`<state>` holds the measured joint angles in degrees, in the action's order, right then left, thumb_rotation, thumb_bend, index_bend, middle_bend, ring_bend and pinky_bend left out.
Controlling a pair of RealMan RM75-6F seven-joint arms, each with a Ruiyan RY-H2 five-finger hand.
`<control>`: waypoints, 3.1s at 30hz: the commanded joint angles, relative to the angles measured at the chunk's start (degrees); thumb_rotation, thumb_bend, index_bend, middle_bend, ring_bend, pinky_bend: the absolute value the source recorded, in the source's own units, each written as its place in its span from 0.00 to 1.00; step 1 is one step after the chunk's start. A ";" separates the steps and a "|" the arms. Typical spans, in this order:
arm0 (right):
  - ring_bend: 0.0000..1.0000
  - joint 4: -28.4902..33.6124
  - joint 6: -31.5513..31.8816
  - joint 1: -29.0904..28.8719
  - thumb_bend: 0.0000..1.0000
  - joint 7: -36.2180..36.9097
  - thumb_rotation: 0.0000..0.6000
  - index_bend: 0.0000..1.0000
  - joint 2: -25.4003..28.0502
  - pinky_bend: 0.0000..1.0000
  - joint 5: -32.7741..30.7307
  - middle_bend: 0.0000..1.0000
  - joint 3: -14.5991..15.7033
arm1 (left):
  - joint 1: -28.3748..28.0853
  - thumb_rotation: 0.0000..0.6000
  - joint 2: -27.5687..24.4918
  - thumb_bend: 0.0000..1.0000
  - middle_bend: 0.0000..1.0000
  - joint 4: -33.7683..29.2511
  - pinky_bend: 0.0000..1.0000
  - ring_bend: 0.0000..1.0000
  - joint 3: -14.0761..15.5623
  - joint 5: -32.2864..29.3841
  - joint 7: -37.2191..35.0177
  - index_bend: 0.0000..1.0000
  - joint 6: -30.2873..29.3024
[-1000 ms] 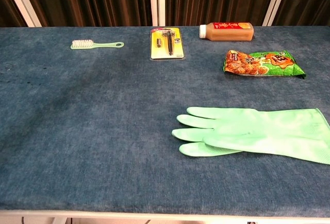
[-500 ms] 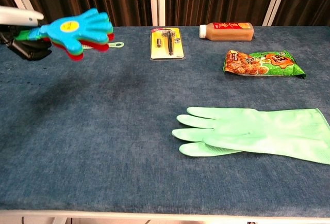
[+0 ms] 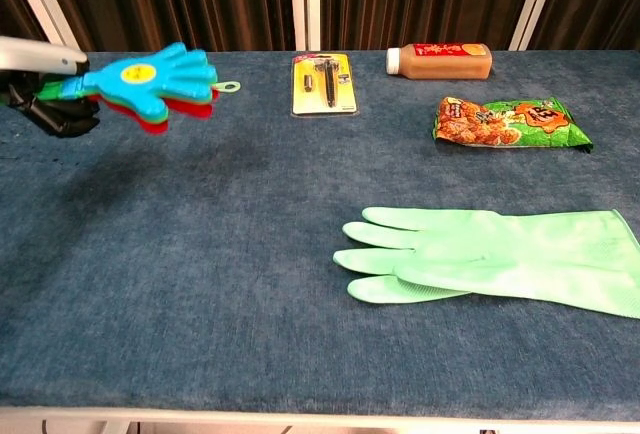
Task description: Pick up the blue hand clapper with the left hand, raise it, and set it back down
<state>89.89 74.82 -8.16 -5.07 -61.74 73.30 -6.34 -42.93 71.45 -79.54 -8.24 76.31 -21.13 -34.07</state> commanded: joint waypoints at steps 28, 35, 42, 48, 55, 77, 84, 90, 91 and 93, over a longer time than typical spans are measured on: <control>0.00 -0.09 -0.96 -0.46 0.30 -0.36 1.00 0.00 -0.28 0.00 -0.23 0.03 0.22 | -4.52 1.00 -0.98 0.81 1.00 4.83 1.00 1.00 3.88 23.52 2.26 1.00 11.70; 0.00 -0.82 -1.07 -0.27 0.30 0.41 1.00 0.00 -0.32 0.00 -0.49 0.03 0.23 | -2.12 1.00 0.38 0.81 1.00 3.65 1.00 1.00 0.56 10.42 22.55 1.00 12.94; 0.00 -1.30 -1.31 -0.30 0.30 0.90 1.00 0.00 -0.60 0.00 -0.37 0.03 0.33 | 1.49 1.00 1.99 0.80 1.00 -0.83 1.00 1.00 -2.57 0.71 18.76 1.00 3.73; 0.00 -1.58 -1.77 -0.43 0.30 0.74 1.00 0.00 -0.95 0.00 -0.56 0.03 0.44 | 3.63 1.00 6.09 0.78 1.00 3.30 1.00 1.00 -1.34 10.51 0.60 1.00 -7.72; 0.00 -1.35 -1.86 -0.57 0.30 0.34 1.00 0.00 -0.98 0.00 -0.71 0.03 0.34 | 0.55 1.00 8.90 0.76 1.00 8.99 1.00 1.00 1.37 15.57 -5.86 1.00 -10.29; 0.00 -1.19 -1.15 -0.18 0.30 1.33 1.00 0.00 -0.18 0.00 -0.48 0.03 0.12 | -0.68 0.81 4.18 0.05 0.00 2.36 0.00 0.00 3.20 7.08 14.59 0.00 -9.10; 0.00 0.25 0.66 0.29 0.30 1.01 1.00 0.00 0.27 0.00 0.49 0.03 0.00 | 5.18 1.00 0.52 0.04 0.00 -0.54 0.00 0.00 3.13 6.83 18.13 0.00 -20.93; 0.00 0.11 5.50 1.82 0.29 1.90 1.00 0.00 -0.76 0.00 3.67 0.00 0.17 | 16.64 1.00 -2.94 0.10 0.00 -4.32 0.00 0.00 4.49 3.51 23.29 0.00 -36.38; 0.00 -0.02 5.90 1.97 0.29 1.90 1.00 0.00 -0.94 0.00 4.05 0.00 0.29 | 18.17 1.00 -3.36 0.10 0.00 -4.85 0.00 0.00 4.95 2.96 23.33 0.00 -37.71; 0.00 -0.29 6.61 2.15 0.29 1.76 1.00 0.00 -1.31 0.00 4.75 0.00 0.40 | 21.24 1.00 -3.96 0.11 0.00 -5.17 0.00 0.00 6.27 2.25 23.01 0.00 -39.97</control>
<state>89.77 81.18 -6.21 -3.34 -62.83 77.79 -6.05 -26.29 69.33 -82.98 -3.66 80.41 0.60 -70.21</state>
